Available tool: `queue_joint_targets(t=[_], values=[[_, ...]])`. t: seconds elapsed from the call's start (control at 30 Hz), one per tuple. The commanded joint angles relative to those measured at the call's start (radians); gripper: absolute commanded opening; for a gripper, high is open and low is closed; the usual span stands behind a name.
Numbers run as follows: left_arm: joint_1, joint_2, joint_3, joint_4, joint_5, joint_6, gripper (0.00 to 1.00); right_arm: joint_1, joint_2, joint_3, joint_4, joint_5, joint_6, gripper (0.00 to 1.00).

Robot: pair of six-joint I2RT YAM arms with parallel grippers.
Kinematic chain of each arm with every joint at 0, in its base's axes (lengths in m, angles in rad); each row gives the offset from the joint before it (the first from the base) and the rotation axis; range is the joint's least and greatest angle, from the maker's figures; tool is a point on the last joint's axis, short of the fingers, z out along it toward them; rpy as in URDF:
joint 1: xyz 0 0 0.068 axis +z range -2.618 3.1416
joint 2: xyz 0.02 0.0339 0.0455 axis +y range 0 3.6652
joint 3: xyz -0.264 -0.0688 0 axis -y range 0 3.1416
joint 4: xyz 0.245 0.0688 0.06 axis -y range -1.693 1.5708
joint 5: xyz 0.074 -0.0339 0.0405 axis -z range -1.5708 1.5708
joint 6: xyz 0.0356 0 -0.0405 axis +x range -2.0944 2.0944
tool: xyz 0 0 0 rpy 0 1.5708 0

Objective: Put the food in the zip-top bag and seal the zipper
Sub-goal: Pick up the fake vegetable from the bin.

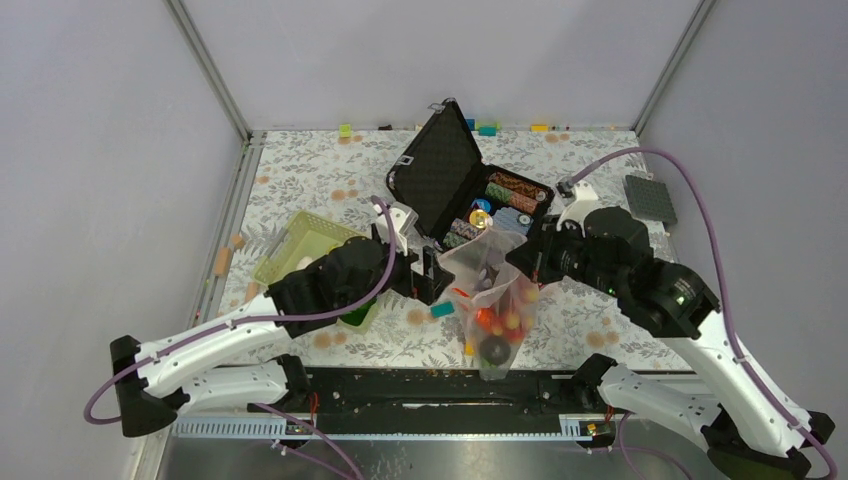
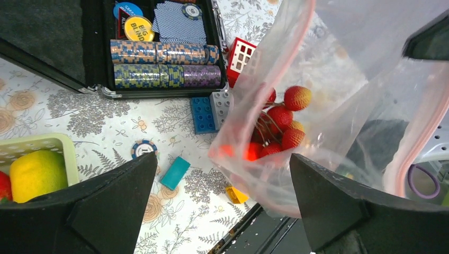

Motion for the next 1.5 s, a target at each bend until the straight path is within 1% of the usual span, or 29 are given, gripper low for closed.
queue_joint_targets(t=[0.0,0.1,0.17,0.2,0.27,0.33,0.37,0.47,0.53,0.6,0.73,0.87,0.93,1.07,1.17,1.33,1.47], values=[[0.001,-0.089,0.038,0.007,-0.081,-0.021,0.99,-0.011,0.011,0.144,-0.122,0.190,-0.170,0.00],[0.005,-0.138,0.042,-0.059,-0.211,-0.065,0.99,-0.011,-0.016,0.144,-0.166,0.281,-0.190,0.00],[0.034,-0.147,0.051,-0.135,-0.306,-0.111,0.99,-0.010,-0.036,0.155,-0.201,0.373,-0.197,0.00],[0.065,-0.144,0.056,-0.176,-0.331,-0.140,0.99,-0.011,-0.044,0.169,-0.223,0.432,-0.199,0.00],[0.152,-0.145,0.057,-0.239,-0.332,-0.199,0.99,-0.010,-0.058,0.190,-0.253,0.515,-0.204,0.00],[0.244,-0.148,0.048,-0.286,-0.337,-0.268,0.99,-0.011,-0.071,0.191,-0.257,0.563,-0.213,0.00],[0.290,-0.150,0.043,-0.313,-0.365,-0.294,0.99,-0.011,-0.072,0.187,-0.257,0.586,-0.218,0.00],[0.417,-0.146,0.035,-0.390,-0.403,-0.345,0.99,-0.011,-0.045,0.193,-0.256,0.630,-0.235,0.00],[0.493,-0.135,0.025,-0.430,-0.393,-0.368,0.99,-0.010,-0.017,0.195,-0.239,0.600,-0.249,0.00],[0.548,-0.119,0.006,-0.442,-0.376,-0.378,0.99,-0.011,0.004,0.177,-0.209,0.520,-0.262,0.00],[0.616,-0.086,-0.043,-0.439,-0.340,-0.396,0.99,-0.012,0.008,0.054,-0.103,0.284,-0.266,0.00],[0.659,-0.030,-0.090,-0.402,-0.270,-0.398,0.99,-0.011,0.027,-0.041,0.002,0.037,-0.225,0.00],[0.674,0.008,-0.101,-0.389,-0.244,-0.399,0.99,-0.012,0.055,-0.057,0.028,-0.029,-0.207,0.00],[0.700,0.078,-0.106,-0.391,-0.253,-0.416,0.99,-0.011,0.102,-0.071,0.036,-0.027,-0.175,0.00],[0.723,0.112,-0.115,-0.377,-0.276,-0.425,0.99,-0.011,0.098,-0.088,0.058,-0.017,-0.170,0.00],[0.772,0.175,-0.147,-0.278,-0.318,-0.431,0.99,-0.011,0.044,-0.138,0.114,0.012,-0.146,0.00],[0.813,0.245,-0.167,-0.201,-0.353,-0.429,0.97,-0.011,0.009,-0.163,0.115,0.041,-0.136,0.00]])
